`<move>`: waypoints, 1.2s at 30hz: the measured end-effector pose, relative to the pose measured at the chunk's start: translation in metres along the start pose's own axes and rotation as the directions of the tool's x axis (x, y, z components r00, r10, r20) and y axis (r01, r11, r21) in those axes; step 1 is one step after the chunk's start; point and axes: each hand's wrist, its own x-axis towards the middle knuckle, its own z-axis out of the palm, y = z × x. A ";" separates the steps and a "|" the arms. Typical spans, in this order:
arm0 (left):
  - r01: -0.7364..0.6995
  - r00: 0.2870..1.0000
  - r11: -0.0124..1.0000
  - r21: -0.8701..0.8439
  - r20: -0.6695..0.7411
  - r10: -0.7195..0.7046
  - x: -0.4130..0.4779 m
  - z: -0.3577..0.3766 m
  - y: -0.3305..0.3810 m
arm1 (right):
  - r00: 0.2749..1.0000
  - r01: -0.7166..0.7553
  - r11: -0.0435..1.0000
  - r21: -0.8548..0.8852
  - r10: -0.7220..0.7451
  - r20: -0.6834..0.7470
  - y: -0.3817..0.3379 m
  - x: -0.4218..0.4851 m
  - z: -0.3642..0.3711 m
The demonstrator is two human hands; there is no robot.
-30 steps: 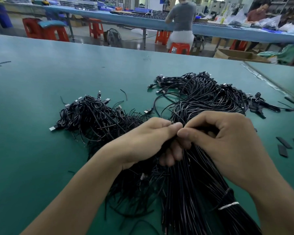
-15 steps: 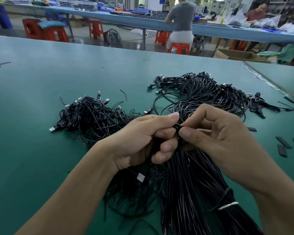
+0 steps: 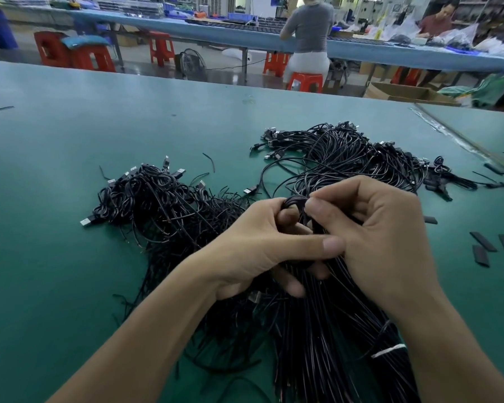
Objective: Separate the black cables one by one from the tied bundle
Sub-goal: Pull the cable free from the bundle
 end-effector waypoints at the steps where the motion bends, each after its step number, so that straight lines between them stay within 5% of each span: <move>1: 0.003 1.000 1.000 0.028 -0.018 -0.002 0.000 -0.001 -0.001 | 1.000 0.003 1.000 0.023 -0.003 -0.004 0.000 0.001 0.000; 6: 0.007 0.994 0.990 0.143 -0.107 0.009 0.003 0.001 -0.002 | 0.998 -0.039 0.988 0.148 0.045 -0.043 0.003 0.002 0.001; 10: 0.026 0.962 0.993 0.115 -0.272 0.007 0.004 -0.016 0.002 | 0.983 -0.164 0.986 -0.008 0.162 -0.086 0.011 0.000 0.003; 12: -0.012 0.942 0.997 0.082 -0.334 0.039 0.004 -0.026 0.005 | 0.970 -0.214 0.955 -0.205 0.232 0.068 0.015 -0.003 0.004; 15: -0.076 0.910 0.997 -0.024 -0.411 0.059 0.006 -0.031 0.005 | 0.874 -0.098 0.859 -0.502 0.315 0.369 0.017 -0.012 0.015; 19: -0.112 0.862 0.990 -0.083 -0.503 0.056 0.010 -0.032 -0.002 | 0.782 0.085 0.823 -0.562 0.294 0.550 0.017 -0.022 0.032; 25: -0.146 0.883 0.989 0.020 -0.447 0.140 0.010 -0.032 -0.006 | 0.752 0.184 0.788 -0.587 0.272 0.601 0.017 -0.022 0.033; 36: -0.193 0.896 0.980 -0.054 -0.417 0.154 0.007 -0.027 -0.001 | 0.743 0.062 0.826 -0.560 0.336 0.579 0.018 -0.015 0.023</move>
